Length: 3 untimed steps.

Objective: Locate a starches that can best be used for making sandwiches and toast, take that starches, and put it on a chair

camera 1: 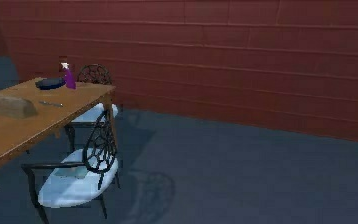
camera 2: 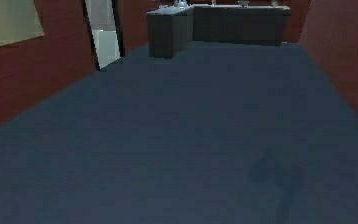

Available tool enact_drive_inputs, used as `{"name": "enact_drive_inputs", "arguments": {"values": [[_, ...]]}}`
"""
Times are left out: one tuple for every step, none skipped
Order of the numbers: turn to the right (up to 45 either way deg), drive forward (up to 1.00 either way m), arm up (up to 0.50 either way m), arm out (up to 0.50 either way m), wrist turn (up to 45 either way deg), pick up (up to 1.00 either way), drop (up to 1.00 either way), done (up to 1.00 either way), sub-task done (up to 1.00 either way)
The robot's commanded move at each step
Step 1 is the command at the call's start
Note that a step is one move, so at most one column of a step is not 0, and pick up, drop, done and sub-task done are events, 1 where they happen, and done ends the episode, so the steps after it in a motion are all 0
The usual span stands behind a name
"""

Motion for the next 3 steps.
{"name": "enact_drive_inputs", "arguments": {"values": [[0.0, 0.9, 0.0, 0.0, 0.0, 0.0, 0.0, 0.0, 0.0], [-45.0, 0.0, 0.0, 0.0, 0.0, 0.0, 0.0, 0.0, 0.0], [-45.0, 0.0, 0.0, 0.0, 0.0, 0.0, 0.0, 0.0, 0.0]]}}
